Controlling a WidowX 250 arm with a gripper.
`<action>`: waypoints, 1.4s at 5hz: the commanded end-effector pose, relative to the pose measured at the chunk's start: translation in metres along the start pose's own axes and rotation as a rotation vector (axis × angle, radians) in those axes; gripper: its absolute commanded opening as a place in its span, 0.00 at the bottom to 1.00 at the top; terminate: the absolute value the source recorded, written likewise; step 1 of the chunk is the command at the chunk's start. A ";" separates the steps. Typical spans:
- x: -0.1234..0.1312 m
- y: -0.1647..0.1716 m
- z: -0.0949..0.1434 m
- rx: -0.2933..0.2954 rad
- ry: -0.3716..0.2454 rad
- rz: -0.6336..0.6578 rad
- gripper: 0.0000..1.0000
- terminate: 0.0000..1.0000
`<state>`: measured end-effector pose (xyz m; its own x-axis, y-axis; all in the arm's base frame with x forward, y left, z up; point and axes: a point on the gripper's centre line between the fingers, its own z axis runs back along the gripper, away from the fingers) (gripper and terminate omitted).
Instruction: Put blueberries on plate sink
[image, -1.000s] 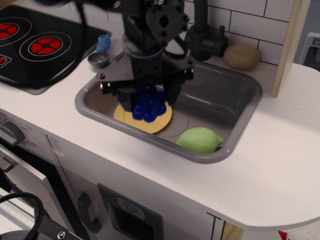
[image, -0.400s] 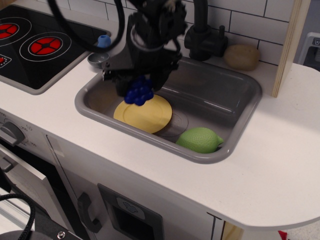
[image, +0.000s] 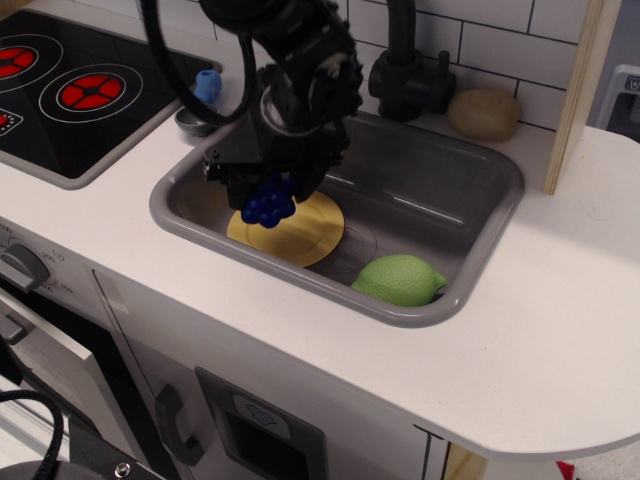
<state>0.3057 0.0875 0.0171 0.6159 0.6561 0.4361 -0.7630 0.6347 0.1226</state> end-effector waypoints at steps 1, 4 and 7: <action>0.019 -0.010 0.001 -0.041 -0.019 0.042 0.00 0.00; 0.023 -0.011 0.015 -0.027 0.003 0.102 1.00 0.00; 0.027 -0.004 0.082 -0.151 -0.005 0.166 1.00 0.00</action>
<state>0.3100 0.0655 0.0825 0.5045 0.7580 0.4134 -0.8195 0.5711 -0.0472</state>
